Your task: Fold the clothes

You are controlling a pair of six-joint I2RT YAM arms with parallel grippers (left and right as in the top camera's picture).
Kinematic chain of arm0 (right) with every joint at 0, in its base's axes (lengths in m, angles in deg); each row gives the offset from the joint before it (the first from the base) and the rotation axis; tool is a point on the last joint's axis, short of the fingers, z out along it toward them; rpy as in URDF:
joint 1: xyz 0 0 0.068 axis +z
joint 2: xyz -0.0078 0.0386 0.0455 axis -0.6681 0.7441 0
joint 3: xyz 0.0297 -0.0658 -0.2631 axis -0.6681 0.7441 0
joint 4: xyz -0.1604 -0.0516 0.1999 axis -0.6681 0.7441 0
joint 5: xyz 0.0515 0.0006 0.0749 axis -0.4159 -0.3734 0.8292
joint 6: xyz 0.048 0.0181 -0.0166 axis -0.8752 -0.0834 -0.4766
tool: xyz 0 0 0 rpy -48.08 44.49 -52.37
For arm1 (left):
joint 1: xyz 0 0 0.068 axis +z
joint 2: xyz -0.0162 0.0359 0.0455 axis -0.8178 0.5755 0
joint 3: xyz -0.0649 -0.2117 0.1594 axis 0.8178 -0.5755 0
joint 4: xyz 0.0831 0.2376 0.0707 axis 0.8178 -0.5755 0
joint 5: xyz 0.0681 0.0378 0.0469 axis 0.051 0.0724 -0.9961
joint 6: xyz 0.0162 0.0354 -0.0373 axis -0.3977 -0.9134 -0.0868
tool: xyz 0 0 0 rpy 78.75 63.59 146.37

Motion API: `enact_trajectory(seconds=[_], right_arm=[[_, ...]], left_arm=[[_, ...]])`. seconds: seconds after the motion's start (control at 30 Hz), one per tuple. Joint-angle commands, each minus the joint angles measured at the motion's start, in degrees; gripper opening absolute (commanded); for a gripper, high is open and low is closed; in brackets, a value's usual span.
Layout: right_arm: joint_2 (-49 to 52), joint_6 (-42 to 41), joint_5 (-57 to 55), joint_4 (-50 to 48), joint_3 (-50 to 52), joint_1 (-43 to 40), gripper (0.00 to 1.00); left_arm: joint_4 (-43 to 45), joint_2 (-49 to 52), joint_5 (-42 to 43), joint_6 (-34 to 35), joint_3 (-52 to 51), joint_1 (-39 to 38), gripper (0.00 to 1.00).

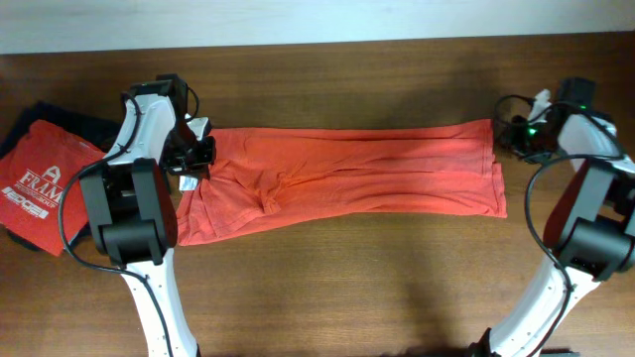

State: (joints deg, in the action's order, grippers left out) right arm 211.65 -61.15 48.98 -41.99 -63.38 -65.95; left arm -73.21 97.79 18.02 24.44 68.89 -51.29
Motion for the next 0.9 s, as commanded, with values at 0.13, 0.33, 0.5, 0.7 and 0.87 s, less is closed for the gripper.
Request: enact_trajectory(seconds=[0.13, 0.33, 0.5, 0.7, 0.87], right_arm=[[0.4, 4.1, 12.6, 14.3, -6.0, -1.9, 0.65], [0.4, 6.0, 3.4, 21.2, -4.9, -1.1, 0.77], [0.5, 12.6, 4.5, 21.3, -1.7, -0.9, 0.79], [0.5, 14.9, 7.1, 19.5, 3.7, 2.3, 0.78], [0.5, 14.9, 10.7, 19.8, 3.8, 4.1, 0.65]], left_arm=[[0.6, 1.9, -1.9, -0.9, 0.3, 0.8, 0.26], [1.4, 1.9, -1.7, -0.9, 0.5, 0.8, 0.54], [-2.7, 1.9, 1.9, -0.9, 5.2, 0.8, 0.54], [-10.6, 1.9, 6.4, -0.9, 20.3, 0.8, 0.58], [-15.9, 1.9, 6.4, -0.9, 31.5, 0.8, 0.59]])
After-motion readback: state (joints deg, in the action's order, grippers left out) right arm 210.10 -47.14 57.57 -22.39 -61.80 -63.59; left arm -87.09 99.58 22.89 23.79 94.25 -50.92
